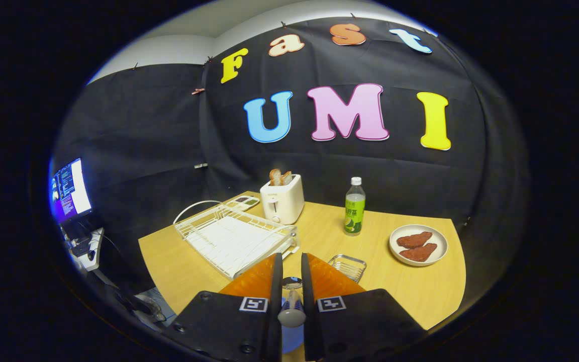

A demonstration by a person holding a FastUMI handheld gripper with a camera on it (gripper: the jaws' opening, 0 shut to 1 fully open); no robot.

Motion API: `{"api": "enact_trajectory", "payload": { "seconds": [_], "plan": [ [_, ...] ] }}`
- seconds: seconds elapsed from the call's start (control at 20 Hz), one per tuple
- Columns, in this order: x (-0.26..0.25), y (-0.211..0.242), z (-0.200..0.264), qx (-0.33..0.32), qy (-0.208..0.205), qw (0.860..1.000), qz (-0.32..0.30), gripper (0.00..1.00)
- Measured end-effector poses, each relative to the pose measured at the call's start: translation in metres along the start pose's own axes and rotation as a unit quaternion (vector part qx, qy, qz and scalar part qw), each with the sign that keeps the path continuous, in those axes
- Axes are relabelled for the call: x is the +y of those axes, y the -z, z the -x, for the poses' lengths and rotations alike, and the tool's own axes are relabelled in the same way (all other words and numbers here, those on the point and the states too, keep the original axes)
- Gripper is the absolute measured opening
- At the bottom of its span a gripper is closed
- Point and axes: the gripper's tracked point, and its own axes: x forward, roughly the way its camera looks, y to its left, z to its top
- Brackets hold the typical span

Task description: Take the plate from the dish rack, then take the spoon from the basket and place it into the plate.

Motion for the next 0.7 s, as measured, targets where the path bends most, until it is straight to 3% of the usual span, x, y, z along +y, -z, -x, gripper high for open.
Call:
{"api": "enact_trajectory", "payload": {
  "seconds": [0.3, 0.5, 0.7],
  "plan": [
    [0.04, 0.052, -0.019, 0.042, -0.046, 0.998, -0.002, 0.21],
    [0.051, 0.091, -0.032, 0.083, -0.059, 0.995, 0.009, 0.21],
    [0.05, 0.102, -0.041, 0.092, -0.054, 0.994, 0.014, 0.22]
  ]
}}
